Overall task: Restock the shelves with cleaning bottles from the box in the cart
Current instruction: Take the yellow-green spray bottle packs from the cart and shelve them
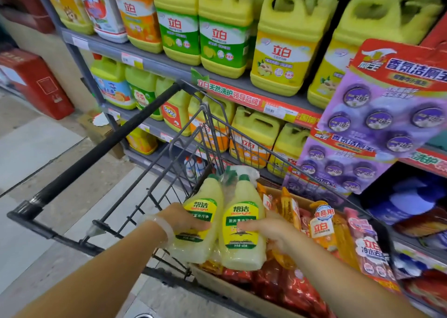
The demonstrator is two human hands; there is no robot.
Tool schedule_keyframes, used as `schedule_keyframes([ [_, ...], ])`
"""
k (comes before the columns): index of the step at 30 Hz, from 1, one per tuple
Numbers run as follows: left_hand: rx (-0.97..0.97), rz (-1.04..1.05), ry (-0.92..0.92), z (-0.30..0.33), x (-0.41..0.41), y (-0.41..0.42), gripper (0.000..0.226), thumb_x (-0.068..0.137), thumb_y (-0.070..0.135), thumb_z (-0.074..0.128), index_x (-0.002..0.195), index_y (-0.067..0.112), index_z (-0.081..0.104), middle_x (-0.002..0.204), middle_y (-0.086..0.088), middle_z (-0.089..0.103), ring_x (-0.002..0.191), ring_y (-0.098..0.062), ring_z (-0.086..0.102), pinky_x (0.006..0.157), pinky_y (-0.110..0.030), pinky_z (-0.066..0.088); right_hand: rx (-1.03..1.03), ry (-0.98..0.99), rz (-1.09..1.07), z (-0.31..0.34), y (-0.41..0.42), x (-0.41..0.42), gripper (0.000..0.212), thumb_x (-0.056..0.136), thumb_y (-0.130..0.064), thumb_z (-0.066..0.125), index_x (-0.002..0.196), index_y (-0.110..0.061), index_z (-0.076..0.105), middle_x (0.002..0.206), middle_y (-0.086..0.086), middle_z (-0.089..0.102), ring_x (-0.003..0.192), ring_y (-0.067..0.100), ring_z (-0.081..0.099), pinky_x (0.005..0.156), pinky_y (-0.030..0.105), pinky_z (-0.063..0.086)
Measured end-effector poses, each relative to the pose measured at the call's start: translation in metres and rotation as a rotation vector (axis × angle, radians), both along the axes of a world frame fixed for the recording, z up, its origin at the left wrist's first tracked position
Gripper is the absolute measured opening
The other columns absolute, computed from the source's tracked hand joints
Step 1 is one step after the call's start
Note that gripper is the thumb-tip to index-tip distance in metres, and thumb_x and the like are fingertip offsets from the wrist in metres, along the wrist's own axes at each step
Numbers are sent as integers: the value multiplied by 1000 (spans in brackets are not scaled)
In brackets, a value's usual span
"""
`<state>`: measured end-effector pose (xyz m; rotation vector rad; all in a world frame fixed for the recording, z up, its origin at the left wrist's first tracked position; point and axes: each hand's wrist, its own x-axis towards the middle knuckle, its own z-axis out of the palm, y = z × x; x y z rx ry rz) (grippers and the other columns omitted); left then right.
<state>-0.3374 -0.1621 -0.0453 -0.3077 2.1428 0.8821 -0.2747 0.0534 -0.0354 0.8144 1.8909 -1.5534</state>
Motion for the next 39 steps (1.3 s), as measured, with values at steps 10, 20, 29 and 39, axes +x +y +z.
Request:
schedule_keyframes([
  [10, 305, -92, 247, 113, 37, 108, 67, 36, 28, 96, 96, 10, 71, 89, -10, 75, 77, -21, 73, 73, -39, 60, 156, 530, -75, 112, 106, 71, 31, 67, 8, 77, 93, -6, 67, 85, 10, 70, 59, 4, 67, 59, 18, 55],
  [20, 616, -249, 557, 221, 214, 314, 45, 49, 8, 92, 83, 14, 63, 81, -3, 76, 68, -13, 70, 68, -32, 60, 353, 832, -369, 213, 279, 301, 37, 66, 14, 74, 79, -15, 56, 64, -11, 69, 55, -2, 64, 56, 17, 54],
  [29, 845, -582, 673, 273, 395, 525, 77, 39, 29, 95, 102, 15, 53, 91, 0, 68, 86, -19, 67, 78, -40, 56, 652, 854, -706, 277, 415, 542, 40, 68, 0, 80, 85, -24, 53, 85, -4, 68, 79, 14, 66, 84, 40, 54],
  [39, 1025, -927, 679, 297, 572, 732, 78, 48, 29, 93, 108, 16, 45, 100, -1, 63, 92, -21, 62, 86, -38, 51, 843, 805, -1069, 293, 541, 741, 44, 69, 6, 78, 99, -18, 55, 87, -2, 69, 76, 11, 66, 71, 29, 58],
])
